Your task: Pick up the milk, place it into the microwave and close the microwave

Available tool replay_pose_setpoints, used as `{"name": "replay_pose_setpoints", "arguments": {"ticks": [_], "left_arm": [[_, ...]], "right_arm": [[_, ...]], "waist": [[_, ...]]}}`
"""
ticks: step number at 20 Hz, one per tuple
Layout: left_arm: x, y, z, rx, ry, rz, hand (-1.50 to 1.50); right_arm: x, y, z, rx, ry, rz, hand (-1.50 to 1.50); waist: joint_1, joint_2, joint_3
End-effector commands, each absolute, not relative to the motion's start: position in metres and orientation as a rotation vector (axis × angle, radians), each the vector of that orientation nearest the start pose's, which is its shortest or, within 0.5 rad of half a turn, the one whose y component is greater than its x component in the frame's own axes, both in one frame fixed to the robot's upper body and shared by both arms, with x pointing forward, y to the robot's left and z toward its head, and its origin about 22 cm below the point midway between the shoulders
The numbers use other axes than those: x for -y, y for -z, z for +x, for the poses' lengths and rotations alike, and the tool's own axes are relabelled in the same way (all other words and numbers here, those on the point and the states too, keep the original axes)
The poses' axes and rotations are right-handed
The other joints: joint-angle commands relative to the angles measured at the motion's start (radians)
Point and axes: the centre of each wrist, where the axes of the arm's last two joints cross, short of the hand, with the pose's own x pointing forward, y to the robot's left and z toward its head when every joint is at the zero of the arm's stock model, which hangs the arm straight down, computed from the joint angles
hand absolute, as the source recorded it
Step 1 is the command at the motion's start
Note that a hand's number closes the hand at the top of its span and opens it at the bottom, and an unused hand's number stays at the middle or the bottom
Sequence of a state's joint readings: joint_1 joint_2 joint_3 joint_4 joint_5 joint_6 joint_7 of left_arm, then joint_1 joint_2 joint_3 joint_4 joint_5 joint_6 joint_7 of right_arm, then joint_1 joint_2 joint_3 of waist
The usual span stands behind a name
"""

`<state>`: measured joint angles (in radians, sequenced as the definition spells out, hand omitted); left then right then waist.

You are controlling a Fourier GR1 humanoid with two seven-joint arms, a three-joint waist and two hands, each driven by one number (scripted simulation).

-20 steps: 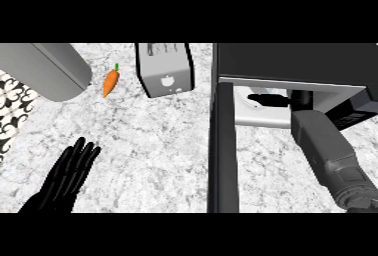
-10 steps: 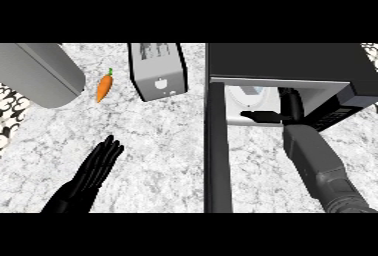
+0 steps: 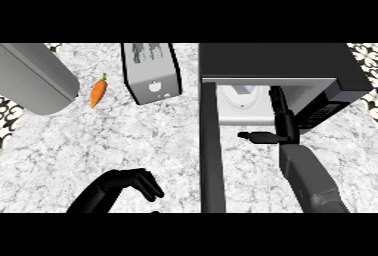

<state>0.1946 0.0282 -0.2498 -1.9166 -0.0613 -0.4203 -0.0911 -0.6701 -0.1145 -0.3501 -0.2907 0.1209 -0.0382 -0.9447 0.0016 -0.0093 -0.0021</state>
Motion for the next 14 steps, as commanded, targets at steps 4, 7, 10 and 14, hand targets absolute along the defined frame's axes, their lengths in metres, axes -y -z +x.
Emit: {"name": "replay_pose_setpoints", "arguments": {"ticks": [4,7,10,14], "left_arm": [[-0.164,-0.016,0.195,1.698,0.582,-0.456,1.5],[-0.167,-0.028,0.209,1.71,0.654,-0.378,1.5],[-0.131,-0.01,0.215,1.619,0.786,-0.474,1.5],[-0.115,0.007,0.21,1.576,0.835,-0.507,1.5]], "right_arm": [[0.267,0.121,0.296,1.85,-0.055,-0.097,-1.5],[0.274,0.121,0.281,1.849,-0.057,-0.067,-1.5],[0.294,0.11,0.276,1.858,-0.075,-0.075,-1.5],[0.296,0.109,0.237,1.877,-0.088,-0.102,-1.5]], "waist": [[-0.042,-0.005,-0.001],[-0.052,-0.007,-0.001],[-0.054,-0.001,-0.001],[-0.061,-0.003,-0.002]]}}
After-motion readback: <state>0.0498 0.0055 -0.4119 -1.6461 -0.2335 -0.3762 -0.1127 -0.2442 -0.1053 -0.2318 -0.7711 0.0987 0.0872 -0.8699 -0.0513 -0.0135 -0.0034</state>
